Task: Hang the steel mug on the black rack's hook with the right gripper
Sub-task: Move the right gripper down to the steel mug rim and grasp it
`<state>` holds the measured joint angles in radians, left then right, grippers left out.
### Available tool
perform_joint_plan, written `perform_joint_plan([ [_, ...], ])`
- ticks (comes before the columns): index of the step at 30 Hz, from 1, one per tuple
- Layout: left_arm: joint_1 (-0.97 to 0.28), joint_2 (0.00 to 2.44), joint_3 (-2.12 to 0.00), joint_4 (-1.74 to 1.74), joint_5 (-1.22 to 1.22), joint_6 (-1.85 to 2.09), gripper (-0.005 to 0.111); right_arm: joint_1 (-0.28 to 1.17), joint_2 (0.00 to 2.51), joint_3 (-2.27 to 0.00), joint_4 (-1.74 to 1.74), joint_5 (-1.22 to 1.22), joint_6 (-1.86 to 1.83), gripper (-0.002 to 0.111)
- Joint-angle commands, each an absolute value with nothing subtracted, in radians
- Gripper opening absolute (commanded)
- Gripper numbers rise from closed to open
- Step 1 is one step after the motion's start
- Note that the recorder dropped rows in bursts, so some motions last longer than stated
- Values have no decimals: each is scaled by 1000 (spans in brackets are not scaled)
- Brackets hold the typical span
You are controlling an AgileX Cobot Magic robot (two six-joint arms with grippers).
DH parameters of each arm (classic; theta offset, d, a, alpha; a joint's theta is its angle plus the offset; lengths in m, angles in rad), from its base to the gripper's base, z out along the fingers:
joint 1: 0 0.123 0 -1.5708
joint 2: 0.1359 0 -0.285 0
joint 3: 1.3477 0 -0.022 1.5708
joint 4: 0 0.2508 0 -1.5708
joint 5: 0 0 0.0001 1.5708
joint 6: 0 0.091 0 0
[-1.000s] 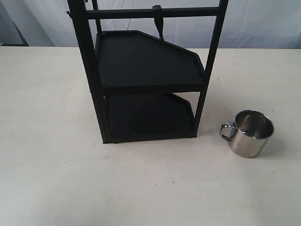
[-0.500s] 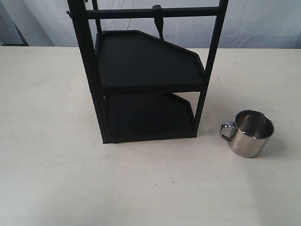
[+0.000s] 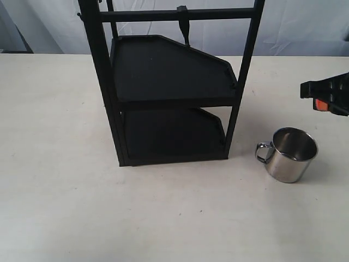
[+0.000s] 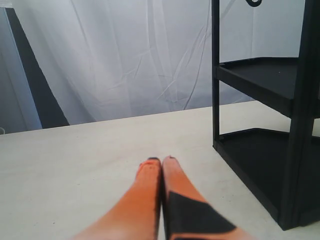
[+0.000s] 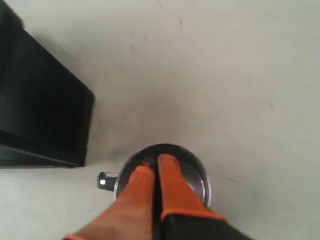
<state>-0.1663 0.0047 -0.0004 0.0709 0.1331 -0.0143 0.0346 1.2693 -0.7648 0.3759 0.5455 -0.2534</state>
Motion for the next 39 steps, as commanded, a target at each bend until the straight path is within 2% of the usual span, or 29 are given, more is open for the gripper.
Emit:
perform_joint_plan([
  [1, -171, 0, 0, 72, 128, -17, 2, 31, 1482, -961, 10, 759, 39, 1],
  [5, -171, 0, 0, 72, 128, -17, 2, 31, 1566, -995, 12, 783, 39, 1],
  [6, -171, 0, 0, 72, 128, -17, 2, 31, 1568, -995, 12, 785, 39, 6],
  [10, -171, 0, 0, 72, 128, -17, 2, 31, 1569, -995, 31, 769, 37, 43],
  [12, -171, 0, 0, 72, 128, -17, 2, 31, 1576, -995, 31, 767, 37, 54],
  [13, -171, 0, 0, 72, 128, -17, 2, 31, 1582, -995, 29, 767, 37, 56],
  [17, -171, 0, 0, 72, 128, -17, 2, 31, 1638, -995, 29, 750, 37, 53],
  [25, -171, 0, 0, 72, 128, -17, 2, 31, 1749, -995, 31, 691, 35, 52],
  [26, -171, 0, 0, 72, 128, -17, 2, 31, 1756, -995, 36, 677, 35, 50],
  [27, -171, 0, 0, 72, 128, -17, 2, 31, 1763, -995, 38, 672, 35, 42],
  [29, -171, 0, 0, 72, 128, -17, 2, 31, 1764, -995, 47, 672, 35, 18],
  [30, -171, 0, 0, 72, 128, -17, 2, 31, 1764, -995, 54, 672, 35, 1],
  [39, -171, 0, 0, 72, 128, -17, 2, 31, 1697, -965, 143, 817, 0, -1],
])
